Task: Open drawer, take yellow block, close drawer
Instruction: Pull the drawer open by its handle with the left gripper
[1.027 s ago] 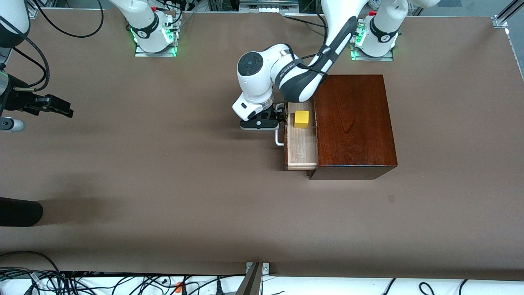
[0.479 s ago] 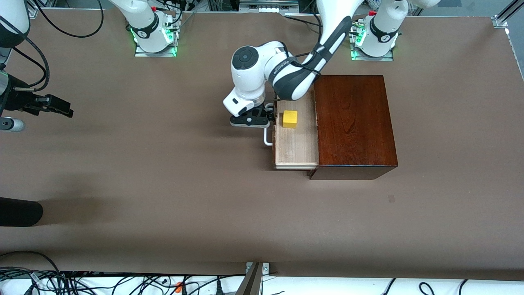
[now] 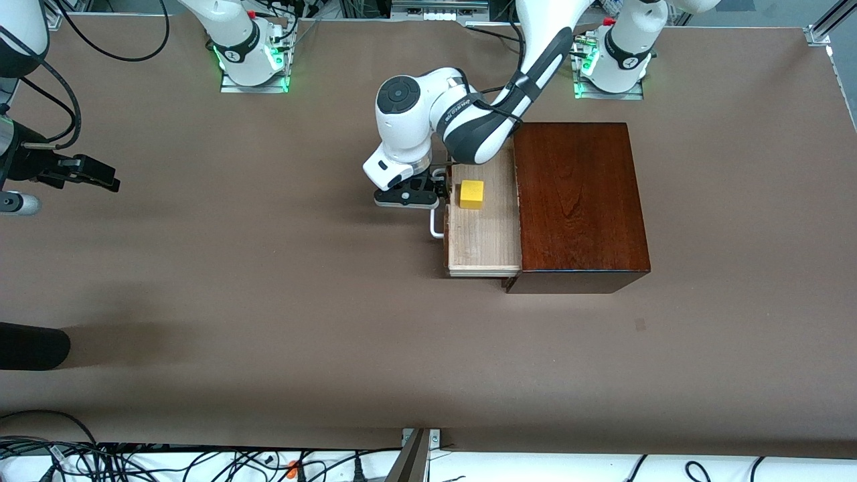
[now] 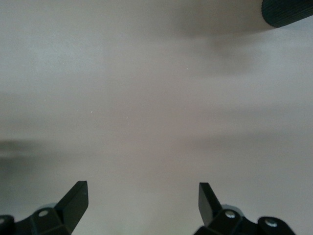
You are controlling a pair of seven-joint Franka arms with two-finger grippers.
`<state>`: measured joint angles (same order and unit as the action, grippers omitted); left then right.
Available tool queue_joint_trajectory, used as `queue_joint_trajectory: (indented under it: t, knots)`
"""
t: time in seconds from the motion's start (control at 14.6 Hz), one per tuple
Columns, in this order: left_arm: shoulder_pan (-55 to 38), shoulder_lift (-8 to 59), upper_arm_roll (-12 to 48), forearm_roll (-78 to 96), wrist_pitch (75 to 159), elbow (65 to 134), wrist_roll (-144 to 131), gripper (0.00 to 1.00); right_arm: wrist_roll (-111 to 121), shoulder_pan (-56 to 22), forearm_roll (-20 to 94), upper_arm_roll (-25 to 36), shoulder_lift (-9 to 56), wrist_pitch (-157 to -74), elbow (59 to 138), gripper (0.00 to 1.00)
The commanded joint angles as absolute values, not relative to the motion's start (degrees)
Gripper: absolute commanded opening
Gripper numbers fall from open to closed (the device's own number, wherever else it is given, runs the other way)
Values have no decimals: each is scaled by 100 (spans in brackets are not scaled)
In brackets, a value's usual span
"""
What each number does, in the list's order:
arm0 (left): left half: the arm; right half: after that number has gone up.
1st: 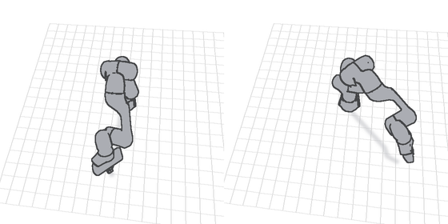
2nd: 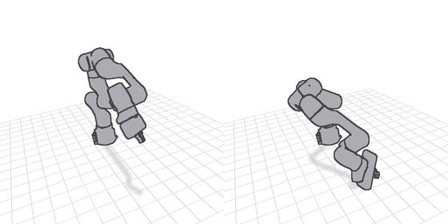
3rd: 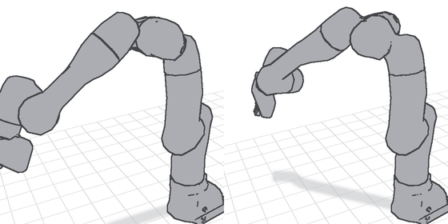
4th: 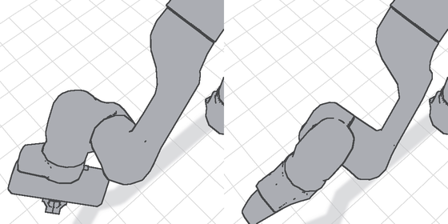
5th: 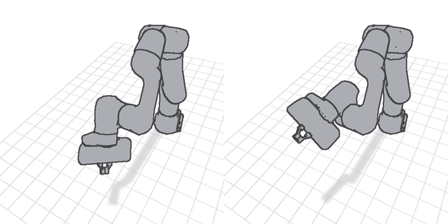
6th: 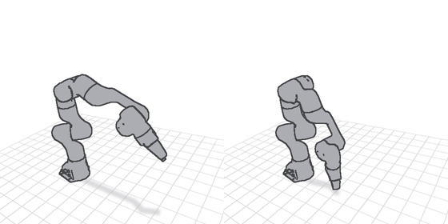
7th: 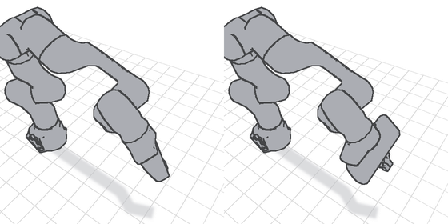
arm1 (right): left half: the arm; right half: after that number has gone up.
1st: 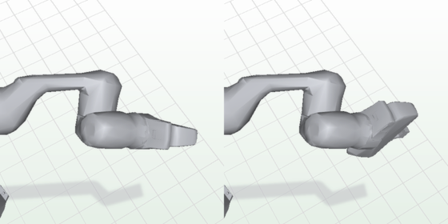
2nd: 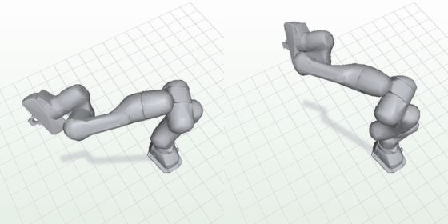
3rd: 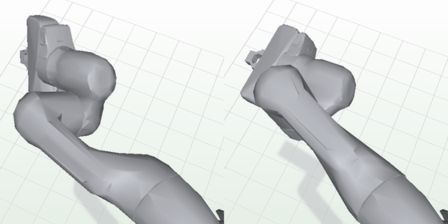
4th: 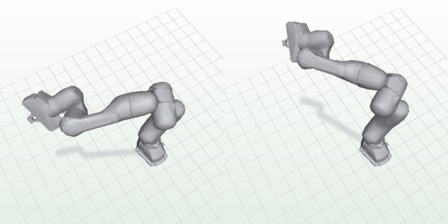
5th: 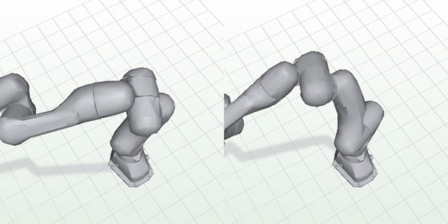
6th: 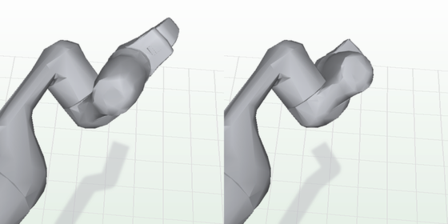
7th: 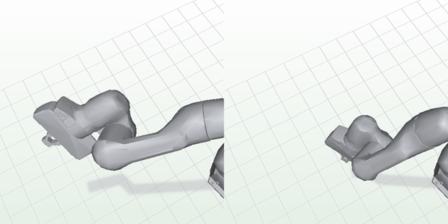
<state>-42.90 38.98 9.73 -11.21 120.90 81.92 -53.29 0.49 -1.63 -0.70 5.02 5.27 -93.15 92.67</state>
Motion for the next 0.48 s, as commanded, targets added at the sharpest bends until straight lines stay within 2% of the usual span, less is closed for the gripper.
queue_joint_trajectory:
  t: [0.0,0.41]
  knots:
    - [-4315,3789,975,-1072,11542,7797,-5195,100,132,-114,-114,466,483,-9255,9264,100]
    - [-4211,3122,905,-1063,9048,7093,-4626,100,141,-114,-140,466,483,-9272,9237,100]
